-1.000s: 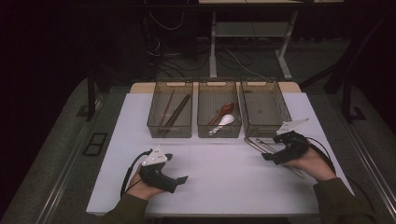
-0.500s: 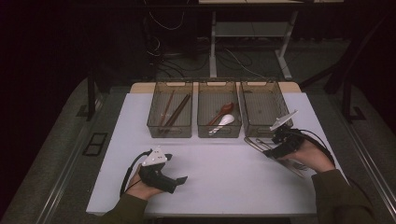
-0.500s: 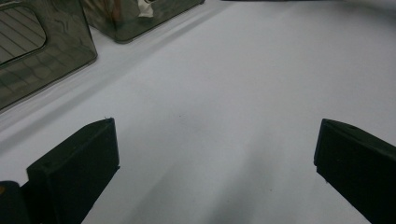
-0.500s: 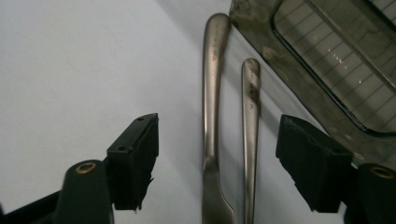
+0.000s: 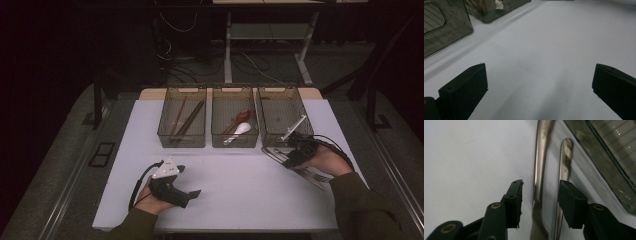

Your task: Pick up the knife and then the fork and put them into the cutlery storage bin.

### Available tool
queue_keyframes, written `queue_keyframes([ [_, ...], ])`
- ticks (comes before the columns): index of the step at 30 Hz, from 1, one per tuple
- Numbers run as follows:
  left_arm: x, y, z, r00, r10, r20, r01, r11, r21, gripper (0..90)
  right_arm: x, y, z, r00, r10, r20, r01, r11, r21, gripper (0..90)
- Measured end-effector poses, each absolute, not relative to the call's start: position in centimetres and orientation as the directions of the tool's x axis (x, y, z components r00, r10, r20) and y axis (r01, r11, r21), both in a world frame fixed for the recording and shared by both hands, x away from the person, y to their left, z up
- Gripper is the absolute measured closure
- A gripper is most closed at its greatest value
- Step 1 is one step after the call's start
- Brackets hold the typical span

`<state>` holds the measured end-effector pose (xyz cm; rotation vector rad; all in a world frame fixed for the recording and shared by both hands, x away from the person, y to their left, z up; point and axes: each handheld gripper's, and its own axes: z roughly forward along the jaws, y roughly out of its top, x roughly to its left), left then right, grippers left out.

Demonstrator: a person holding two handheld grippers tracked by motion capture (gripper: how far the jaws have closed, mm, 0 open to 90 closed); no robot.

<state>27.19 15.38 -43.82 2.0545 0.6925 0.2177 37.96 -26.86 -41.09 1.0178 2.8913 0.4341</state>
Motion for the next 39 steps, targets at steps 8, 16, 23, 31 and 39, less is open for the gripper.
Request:
queue_keyframes([
  [8,27.2,15.3,-43.8,0.829,0.549,-0.11,0.384,-0.416,0.824,0.0,38.5,-26.1,-41.7,-0.806,0.59,0.047,0.585,0.782,0.214,66.3],
  [16,27.1,15.3,-43.8,0.832,0.545,-0.107,0.381,-0.42,0.823,0.0,38.8,-25.2,-42.0,-0.817,0.576,0.02,0.572,0.805,0.158,74.4],
  [23,27.1,15.3,-43.9,0.834,0.541,-0.107,0.38,-0.424,0.822,0.0,39.2,-24.9,-42.0,-0.817,0.576,0.009,0.573,0.81,0.129,78.6],
  [31,27.1,15.3,-43.9,0.836,0.538,-0.111,0.381,-0.422,0.823,0.0,39.2,-24.8,-42.0,-0.81,0.587,0.013,0.584,0.804,0.115,79.8],
  [39,27.2,15.4,-43.9,0.837,0.535,-0.115,0.381,-0.42,0.823,0.0,39.0,-24.9,-41.6,-0.795,0.603,0.058,0.605,0.785,0.13,80.0],
])
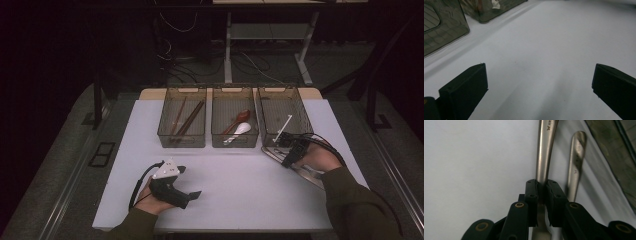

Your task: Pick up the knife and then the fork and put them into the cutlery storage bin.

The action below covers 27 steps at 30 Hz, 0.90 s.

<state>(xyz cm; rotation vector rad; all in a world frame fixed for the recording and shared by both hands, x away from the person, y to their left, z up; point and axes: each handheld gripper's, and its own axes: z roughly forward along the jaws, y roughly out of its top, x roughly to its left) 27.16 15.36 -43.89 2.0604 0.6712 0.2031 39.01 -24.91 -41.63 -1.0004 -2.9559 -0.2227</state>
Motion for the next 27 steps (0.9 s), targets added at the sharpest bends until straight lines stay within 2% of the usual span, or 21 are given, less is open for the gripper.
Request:
queue_keyframes([
  [4,27.1,15.4,-43.9,0.838,0.533,-0.116,0.381,-0.418,0.825,0.0,38.8,-25.2,-41.1,-0.793,0.606,0.066,0.607,0.776,0.167,80.0],
  [19,27.1,15.5,-43.9,0.84,0.529,-0.122,0.381,-0.415,0.826,0.0,37.3,-27.7,-38.3,-0.773,0.626,0.104,0.609,0.685,0.399,80.1],
  [27,27.0,15.7,-43.8,0.837,0.533,-0.123,0.384,-0.411,0.827,0.0,36.8,-28.7,-37.6,-0.776,0.619,0.118,0.591,0.649,0.479,80.0],
])
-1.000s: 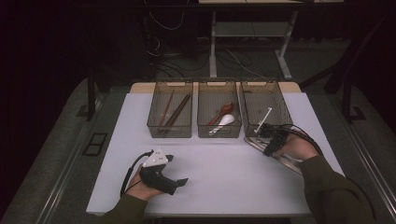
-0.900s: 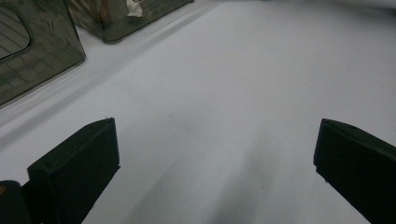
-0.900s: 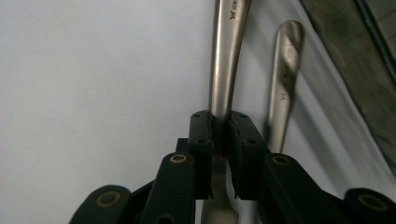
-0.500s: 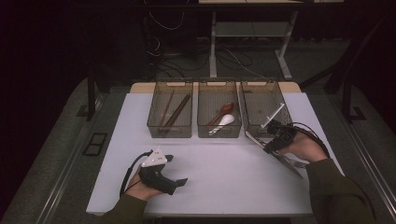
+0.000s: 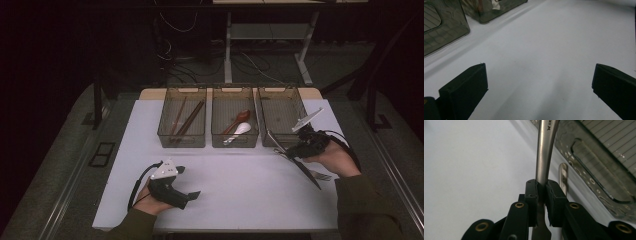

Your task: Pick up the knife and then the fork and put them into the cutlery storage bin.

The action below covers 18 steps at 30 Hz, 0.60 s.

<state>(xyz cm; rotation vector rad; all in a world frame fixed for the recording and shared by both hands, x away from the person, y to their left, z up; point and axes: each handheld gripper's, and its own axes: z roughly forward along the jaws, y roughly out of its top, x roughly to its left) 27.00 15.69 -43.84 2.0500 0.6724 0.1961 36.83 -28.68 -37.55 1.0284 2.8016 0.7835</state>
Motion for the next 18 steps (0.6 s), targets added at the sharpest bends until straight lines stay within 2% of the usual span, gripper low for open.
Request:
queue_keyframes([
  [18,26.9,16.1,-43.9,0.836,0.534,-0.125,0.381,-0.402,0.833,0.0,36.9,-30.9,-36.3,-0.738,0.65,0.182,0.596,0.5,0.628,80.0],
])
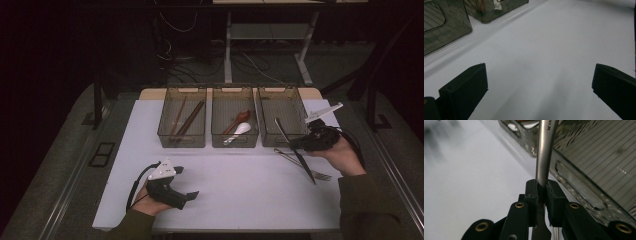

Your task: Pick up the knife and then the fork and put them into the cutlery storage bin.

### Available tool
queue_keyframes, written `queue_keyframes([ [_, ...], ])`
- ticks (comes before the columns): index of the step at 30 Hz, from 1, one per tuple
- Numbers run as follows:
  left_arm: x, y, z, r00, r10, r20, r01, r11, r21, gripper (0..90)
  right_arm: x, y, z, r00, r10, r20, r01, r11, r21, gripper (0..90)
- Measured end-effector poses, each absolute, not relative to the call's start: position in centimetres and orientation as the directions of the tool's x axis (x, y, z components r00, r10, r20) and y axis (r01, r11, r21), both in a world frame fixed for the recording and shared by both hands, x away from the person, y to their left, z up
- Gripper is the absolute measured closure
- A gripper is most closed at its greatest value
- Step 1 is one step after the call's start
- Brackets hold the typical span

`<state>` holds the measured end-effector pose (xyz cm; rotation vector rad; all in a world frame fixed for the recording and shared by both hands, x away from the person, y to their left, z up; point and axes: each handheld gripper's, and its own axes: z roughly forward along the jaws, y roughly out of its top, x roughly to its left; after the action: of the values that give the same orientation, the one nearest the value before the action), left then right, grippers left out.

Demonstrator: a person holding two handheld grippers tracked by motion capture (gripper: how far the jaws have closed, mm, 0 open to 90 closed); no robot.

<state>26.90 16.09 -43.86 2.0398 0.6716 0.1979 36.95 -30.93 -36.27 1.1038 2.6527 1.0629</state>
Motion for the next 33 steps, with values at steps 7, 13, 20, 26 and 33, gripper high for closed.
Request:
queue_keyframes([
  [7,26.9,16.0,-43.9,0.837,0.533,-0.125,0.382,-0.405,0.831,0.0,37.0,-31.8,-35.5,-0.716,0.672,0.189,0.585,0.429,0.688,80.1],
  [13,26.9,16.0,-43.9,0.837,0.532,-0.124,0.381,-0.405,0.831,0.0,37.1,-32.4,-35.0,-0.696,0.693,0.189,0.575,0.38,0.724,80.0],
  [20,26.9,16.0,-43.9,0.836,0.534,-0.126,0.383,-0.402,0.832,0.0,37.7,-32.8,-33.6,-0.673,0.721,0.164,0.55,0.34,0.763,80.1],
  [26,26.9,15.9,-43.9,0.836,0.534,-0.126,0.382,-0.402,0.832,0.0,38.9,-32.8,-31.9,-0.651,0.746,0.138,0.528,0.315,0.789,80.0],
  [33,26.9,15.9,-43.9,0.836,0.533,-0.13,0.384,-0.397,0.834,0.0,40.9,-32.8,-29.9,-0.609,0.785,0.112,0.507,0.277,0.816,80.0],
])
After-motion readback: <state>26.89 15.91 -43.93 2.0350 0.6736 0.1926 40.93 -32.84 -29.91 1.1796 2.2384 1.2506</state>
